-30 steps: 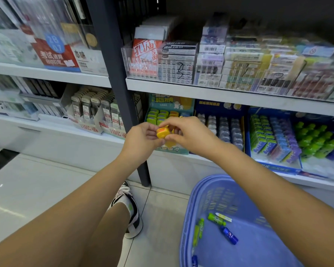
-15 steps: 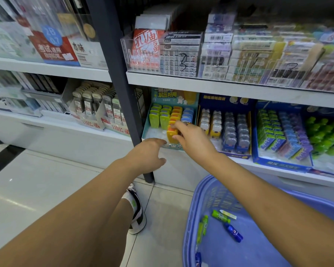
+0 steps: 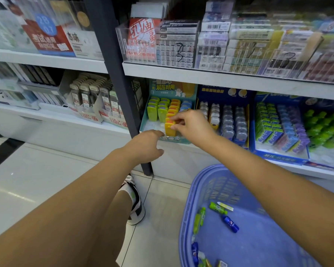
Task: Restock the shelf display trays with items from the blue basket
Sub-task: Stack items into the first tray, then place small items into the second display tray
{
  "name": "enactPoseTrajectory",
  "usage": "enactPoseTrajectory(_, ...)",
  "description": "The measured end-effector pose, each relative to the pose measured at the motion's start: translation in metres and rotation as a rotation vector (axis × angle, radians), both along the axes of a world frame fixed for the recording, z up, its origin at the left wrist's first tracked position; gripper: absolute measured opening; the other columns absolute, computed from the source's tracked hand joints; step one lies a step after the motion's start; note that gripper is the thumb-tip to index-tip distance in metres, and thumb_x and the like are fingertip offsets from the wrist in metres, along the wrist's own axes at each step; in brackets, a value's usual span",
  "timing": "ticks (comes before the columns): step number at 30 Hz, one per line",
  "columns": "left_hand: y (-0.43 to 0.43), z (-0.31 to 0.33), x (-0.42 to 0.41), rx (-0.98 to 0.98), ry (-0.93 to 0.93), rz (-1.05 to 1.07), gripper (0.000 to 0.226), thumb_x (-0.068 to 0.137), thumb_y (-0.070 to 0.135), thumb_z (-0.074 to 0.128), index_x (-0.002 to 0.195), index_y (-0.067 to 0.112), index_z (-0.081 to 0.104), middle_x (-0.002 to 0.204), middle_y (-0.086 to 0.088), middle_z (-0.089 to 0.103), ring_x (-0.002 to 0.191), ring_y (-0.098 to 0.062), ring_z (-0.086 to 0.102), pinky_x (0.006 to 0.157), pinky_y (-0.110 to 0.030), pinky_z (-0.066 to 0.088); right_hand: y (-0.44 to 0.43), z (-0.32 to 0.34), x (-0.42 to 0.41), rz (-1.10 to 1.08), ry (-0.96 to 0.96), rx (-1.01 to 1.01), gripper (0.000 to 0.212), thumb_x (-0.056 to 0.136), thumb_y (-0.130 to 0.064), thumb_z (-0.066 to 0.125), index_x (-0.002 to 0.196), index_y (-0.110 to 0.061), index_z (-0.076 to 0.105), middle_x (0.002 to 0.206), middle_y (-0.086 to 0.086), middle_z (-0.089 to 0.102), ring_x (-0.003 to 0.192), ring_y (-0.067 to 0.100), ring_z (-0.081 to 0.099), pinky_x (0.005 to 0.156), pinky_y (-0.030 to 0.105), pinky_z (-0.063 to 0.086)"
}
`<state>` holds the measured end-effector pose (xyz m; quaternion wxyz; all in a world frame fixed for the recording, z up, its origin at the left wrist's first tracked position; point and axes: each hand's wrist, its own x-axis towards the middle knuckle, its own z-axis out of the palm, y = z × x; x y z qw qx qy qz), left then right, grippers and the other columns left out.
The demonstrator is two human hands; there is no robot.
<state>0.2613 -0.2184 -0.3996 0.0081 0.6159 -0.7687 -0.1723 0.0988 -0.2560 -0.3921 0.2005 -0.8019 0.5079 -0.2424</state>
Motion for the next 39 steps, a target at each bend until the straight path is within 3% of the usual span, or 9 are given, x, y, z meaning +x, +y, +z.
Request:
enactPoseTrajectory(7,-0.006,-0.006,-0.003,0.009,-0.026,0.018,0.062,0.087,0.030,0.060,0.143,0.017,0.036,0.145,-0.004,0.044,0.129,-0.023,0.044,0.103,-0.034,0.039,0.004,0.000,0.013,0.106,0.685,-0.270,0.033,0.092,0.000,0.047,0.124,0.001,0.050,0.115,0.018,0.052,0.101,0.038,0.057,0.075,0.043,0.048)
enactPoseTrajectory(11,-0.007,-0.007,-0.003,0.003,-0.039,0.024,0.062,0.087,0.029,0.060,0.143,0.016,0.037,0.145,-0.005,0.044,0.129,-0.024,0.045,0.103,-0.033,0.038,0.011,0.005,0.014,0.134,0.702,-0.313,0.027,0.089,0.004,0.046,0.115,0.005,0.053,0.115,0.019,0.050,0.103,0.036,0.053,0.065,0.039,0.036)
enactPoseTrajectory(15,-0.002,0.001,-0.006,-0.029,-0.114,0.068,0.052,0.089,0.026,0.058,0.137,0.012,0.045,0.137,-0.010,0.051,0.124,-0.027,0.049,0.099,-0.035,0.042,0.015,0.011,0.015,0.117,0.719,-0.299,0.030,0.091,0.001,0.044,0.120,0.005,0.052,0.121,0.018,0.049,0.114,0.034,0.047,0.077,0.040,0.045)
enactPoseTrajectory(19,0.006,0.017,-0.019,-0.272,-0.133,0.197,0.023,0.091,0.018,0.050,0.102,0.001,0.061,0.102,-0.017,0.064,0.096,-0.034,0.060,0.075,-0.037,0.048,0.025,0.015,0.009,0.083,0.679,-0.186,0.040,0.094,-0.003,0.039,0.134,0.000,0.040,0.135,0.017,0.040,0.122,0.033,0.041,0.087,0.042,0.043)
enactPoseTrajectory(22,0.023,0.025,-0.047,-0.313,-0.039,0.116,0.027,0.093,0.026,0.049,0.077,0.006,0.057,0.077,-0.014,0.059,0.078,-0.034,0.059,0.062,-0.034,0.043,0.045,0.009,-0.023,-0.013,0.476,-0.158,0.043,0.092,-0.006,0.043,0.136,-0.006,0.038,0.131,0.016,0.038,0.108,0.035,0.050,0.077,0.042,0.045)
enactPoseTrajectory(25,0.050,0.019,-0.087,-0.212,0.016,-0.074,0.029,0.092,0.032,0.052,0.070,0.013,0.050,0.072,-0.010,0.056,0.076,-0.031,0.055,0.059,-0.032,0.035,0.083,-0.014,-0.074,-0.126,0.276,-0.130,0.024,0.094,-0.025,0.047,0.106,-0.008,0.060,0.110,0.015,0.055,0.094,0.034,0.057,0.073,0.038,0.044)
enactPoseTrajectory(28,0.078,-0.002,-0.126,-0.038,-0.017,-0.305,0.025,0.091,0.031,0.051,0.070,0.018,0.050,0.082,-0.012,0.064,0.082,-0.030,0.058,0.064,-0.031,0.036,0.122,-0.060,-0.131,-0.107,0.396,0.141,0.023,0.089,-0.028,0.053,0.087,-0.009,0.065,0.095,0.016,0.064,0.092,0.033,0.060,0.073,0.037,0.045)
enactPoseTrajectory(32,0.105,-0.055,-0.159,0.232,-0.095,-0.443,0.018,0.088,0.018,0.050,0.093,0.013,0.066,0.102,-0.009,0.069,0.100,-0.028,0.060,0.081,-0.030,0.045,0.163,-0.135,-0.190,0.010,0.471,0.633,0.023,0.082,-0.020,0.061,0.103,-0.014,0.069,0.105,0.008,0.069,0.100,0.024,0.063,0.081,0.028,0.045)
enactPoseTrajectory(39,0.133,-0.160,-0.186,0.666,-0.305,-0.569,0.040,0.088,0.005,0.055,0.128,0.009,0.057,0.133,-0.014,0.054,0.123,-0.028,0.049,0.100,-0.029,0.035,0.208,-0.232,-0.194,0.303,0.419,0.872,0.050,0.083,-0.003,0.054,0.132,-0.016,0.053,0.136,0.009,0.051,0.125,0.023,0.048,0.105,0.031,0.036)
